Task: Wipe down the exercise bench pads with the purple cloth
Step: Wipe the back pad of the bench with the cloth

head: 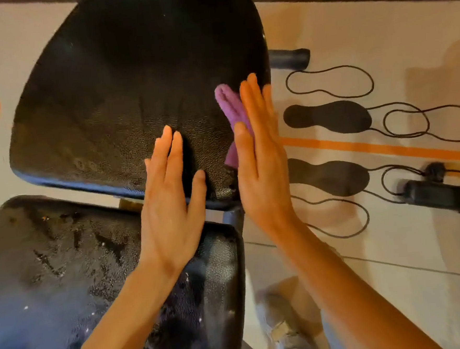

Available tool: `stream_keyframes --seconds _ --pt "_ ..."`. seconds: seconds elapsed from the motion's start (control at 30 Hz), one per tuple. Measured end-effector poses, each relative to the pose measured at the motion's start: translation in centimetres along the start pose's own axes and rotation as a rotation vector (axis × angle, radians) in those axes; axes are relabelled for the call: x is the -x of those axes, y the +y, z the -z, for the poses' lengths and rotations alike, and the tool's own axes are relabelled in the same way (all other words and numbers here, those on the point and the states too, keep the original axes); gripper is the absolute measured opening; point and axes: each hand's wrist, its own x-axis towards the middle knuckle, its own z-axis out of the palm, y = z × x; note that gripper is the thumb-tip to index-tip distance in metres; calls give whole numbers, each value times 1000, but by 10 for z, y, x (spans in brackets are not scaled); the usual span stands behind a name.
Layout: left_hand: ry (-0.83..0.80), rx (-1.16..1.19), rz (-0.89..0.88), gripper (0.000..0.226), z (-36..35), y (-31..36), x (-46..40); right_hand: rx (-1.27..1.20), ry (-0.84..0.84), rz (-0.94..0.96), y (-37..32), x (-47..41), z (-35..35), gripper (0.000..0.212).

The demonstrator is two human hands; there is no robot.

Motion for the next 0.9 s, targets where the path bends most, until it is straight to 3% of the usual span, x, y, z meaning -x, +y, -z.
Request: stream_keyframes --seconds 0.07,0.13,0.27,0.43,0.63,0.8,0.9 --pt "-61 5 -111 56 -3 7 -14 -356 82 -126 -1 29 0 50" --pt "-125 8 -187 54 -11 13 -29 -546 66 -178 1 65 -8 52" --pt "-142 -35 -288 49 -23 11 -43 -422 85 -150 10 63 -22 51" --pt "-74 -74 -279 47 -29 13 -40 -552 197 -208 18 -19 -4 47" --pt "-54 -33 -262 46 -30 13 -41 -551 132 -195 7 82 -23 55" --pt "-39 -71 -268 47 -31 15 -40 -613 109 -253 26 -51 4 45" --pt "-38 -75 -270 46 -32 14 -41 -586 140 -194 21 -46 -2 45"
